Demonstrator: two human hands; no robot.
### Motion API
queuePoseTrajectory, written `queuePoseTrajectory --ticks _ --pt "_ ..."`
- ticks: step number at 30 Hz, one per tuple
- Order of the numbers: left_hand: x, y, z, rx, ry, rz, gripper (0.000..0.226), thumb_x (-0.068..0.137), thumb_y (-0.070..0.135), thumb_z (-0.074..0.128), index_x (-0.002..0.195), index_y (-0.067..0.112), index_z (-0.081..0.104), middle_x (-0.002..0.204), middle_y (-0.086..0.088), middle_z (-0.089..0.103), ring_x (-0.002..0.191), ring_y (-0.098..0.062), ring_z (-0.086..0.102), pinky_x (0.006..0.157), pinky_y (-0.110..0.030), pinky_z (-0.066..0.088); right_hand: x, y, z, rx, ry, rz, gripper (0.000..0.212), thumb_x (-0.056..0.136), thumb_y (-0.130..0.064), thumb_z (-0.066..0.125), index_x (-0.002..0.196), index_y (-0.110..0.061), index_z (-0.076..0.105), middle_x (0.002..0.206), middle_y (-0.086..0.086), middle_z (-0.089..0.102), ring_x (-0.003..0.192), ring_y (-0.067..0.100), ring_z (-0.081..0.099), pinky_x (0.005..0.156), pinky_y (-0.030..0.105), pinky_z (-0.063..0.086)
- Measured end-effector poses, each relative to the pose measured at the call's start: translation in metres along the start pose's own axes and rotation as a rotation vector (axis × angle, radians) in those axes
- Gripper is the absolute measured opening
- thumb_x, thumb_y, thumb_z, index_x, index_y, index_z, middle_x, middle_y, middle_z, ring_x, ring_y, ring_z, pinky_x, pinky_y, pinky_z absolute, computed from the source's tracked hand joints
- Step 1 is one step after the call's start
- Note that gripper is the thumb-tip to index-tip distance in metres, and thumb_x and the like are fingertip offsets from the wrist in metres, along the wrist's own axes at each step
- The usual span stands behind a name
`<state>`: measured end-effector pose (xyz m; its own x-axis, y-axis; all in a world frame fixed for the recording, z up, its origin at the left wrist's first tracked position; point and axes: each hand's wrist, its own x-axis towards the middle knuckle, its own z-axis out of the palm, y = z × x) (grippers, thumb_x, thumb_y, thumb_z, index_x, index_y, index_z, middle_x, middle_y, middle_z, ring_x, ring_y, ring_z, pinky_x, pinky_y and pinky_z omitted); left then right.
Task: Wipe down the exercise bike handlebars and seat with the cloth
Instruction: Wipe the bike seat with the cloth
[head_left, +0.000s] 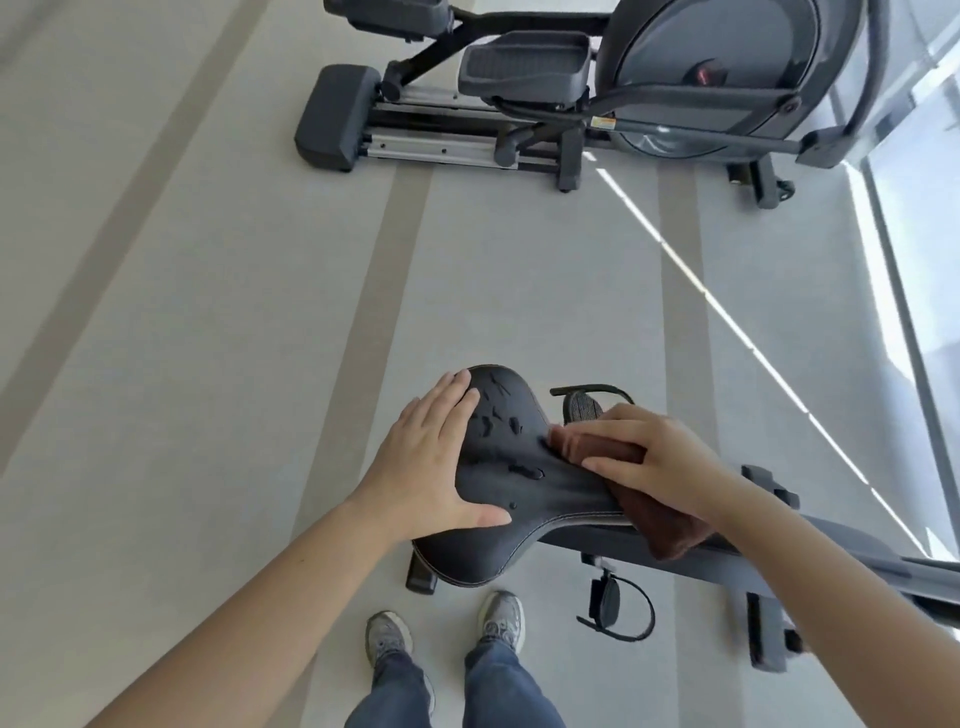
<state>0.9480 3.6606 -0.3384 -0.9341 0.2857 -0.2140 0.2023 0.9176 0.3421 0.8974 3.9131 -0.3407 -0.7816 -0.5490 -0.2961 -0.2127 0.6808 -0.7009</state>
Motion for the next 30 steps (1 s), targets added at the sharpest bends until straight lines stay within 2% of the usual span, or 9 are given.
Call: queuePoseTrajectory --ticks 6,10,13,16,18,22,24,27,30 --pt "0.001 -0.001 0.002 -0.026 0.030 -0.018 0.124 0.050 0.082 0.043 0.144 0.003 0.022 0.154 -0.007 0.009 0.139 -0.012 0.001 0.110 -0.021 -0.005 0.071 -0.031 0.019 0.134 0.178 -0.078 0.039 0.084 -0.024 0.065 0.120 -0.035 0.057 0.102 0.000 0.058 0.100 0.010 0.055 0.089 0.014 0.037" --pt "0.001 0.000 0.002 -0.029 0.037 -0.017 0.124 0.050 0.081 0.045 0.143 0.003 0.023 0.154 -0.007 0.010 0.138 -0.008 -0.001 0.109 -0.018 -0.006 0.070 -0.027 0.020 0.111 0.105 -0.072 0.043 0.085 -0.026 0.064 0.125 -0.034 0.053 0.118 0.001 0.055 0.119 0.010 0.047 0.094 0.010 0.027" --pt "0.001 0.001 0.001 -0.031 0.037 -0.008 0.125 0.049 0.082 0.043 0.145 0.006 0.018 0.153 0.001 0.000 0.135 -0.001 -0.009 0.108 -0.015 -0.010 0.018 -0.006 0.007 0.047 -0.003 -0.099 0.040 0.084 -0.030 0.064 0.120 -0.043 0.055 0.112 -0.006 0.056 0.108 0.002 0.049 0.093 0.010 0.031" --pt "0.002 0.002 0.000 -0.030 0.029 -0.020 0.126 0.046 0.083 0.040 0.146 0.008 0.017 0.153 0.002 -0.002 0.137 -0.005 -0.008 0.109 -0.018 -0.006 -0.005 0.003 0.004 -0.048 0.070 -0.129 0.035 0.080 -0.034 0.065 0.114 -0.040 0.061 0.110 -0.008 0.059 0.099 0.006 0.053 0.087 0.009 0.035" --pt "0.003 0.002 -0.001 -0.022 0.015 -0.031 0.129 0.044 0.084 0.039 0.146 0.010 0.014 0.155 0.001 -0.003 0.140 -0.008 -0.007 0.109 -0.019 -0.005 0.006 -0.003 0.005 -0.016 0.064 -0.102 0.035 0.084 -0.030 0.065 0.116 -0.041 0.059 0.107 -0.007 0.059 0.096 0.007 0.053 0.086 0.014 0.038" --pt "0.005 0.002 -0.003 0.015 0.021 -0.038 0.132 0.042 0.085 0.042 0.147 0.012 0.010 0.155 0.001 -0.004 0.141 -0.012 -0.006 0.108 -0.018 -0.007 0.047 -0.025 0.010 0.027 0.077 -0.083 0.038 0.086 -0.029 0.061 0.123 -0.039 0.055 0.103 -0.007 0.054 0.092 0.006 0.051 0.079 0.003 0.032" --pt "0.004 0.003 -0.003 0.018 0.018 -0.044 0.133 0.040 0.086 0.040 0.147 0.012 0.009 0.155 0.001 -0.003 0.141 -0.012 -0.005 0.108 -0.019 -0.006 0.049 -0.027 0.011 0.037 0.070 -0.062 0.038 0.087 -0.030 0.061 0.123 -0.040 0.054 0.104 -0.007 0.053 0.093 0.007 0.051 0.077 0.008 0.032" --pt "0.004 0.005 -0.005 0.010 0.023 -0.024 0.133 0.041 0.087 0.040 0.146 0.010 0.012 0.156 -0.001 0.000 0.141 -0.015 -0.002 0.108 -0.020 -0.005 0.019 -0.012 0.003 0.018 0.005 0.004 0.035 0.086 -0.031 0.061 0.106 -0.059 0.051 0.099 -0.010 0.057 0.090 0.005 0.052 0.079 0.012 0.036" --pt "0.003 0.007 -0.007 0.012 0.007 -0.007 0.125 0.056 0.076 0.062 0.146 0.009 0.009 0.155 -0.003 -0.003 0.141 -0.016 -0.004 0.110 -0.022 -0.006 -0.019 0.012 -0.005 0.074 0.088 0.158 0.033 0.084 -0.029 0.064 0.091 -0.059 0.053 0.089 -0.014 0.059 0.082 0.008 0.057 0.072 0.010 0.039"
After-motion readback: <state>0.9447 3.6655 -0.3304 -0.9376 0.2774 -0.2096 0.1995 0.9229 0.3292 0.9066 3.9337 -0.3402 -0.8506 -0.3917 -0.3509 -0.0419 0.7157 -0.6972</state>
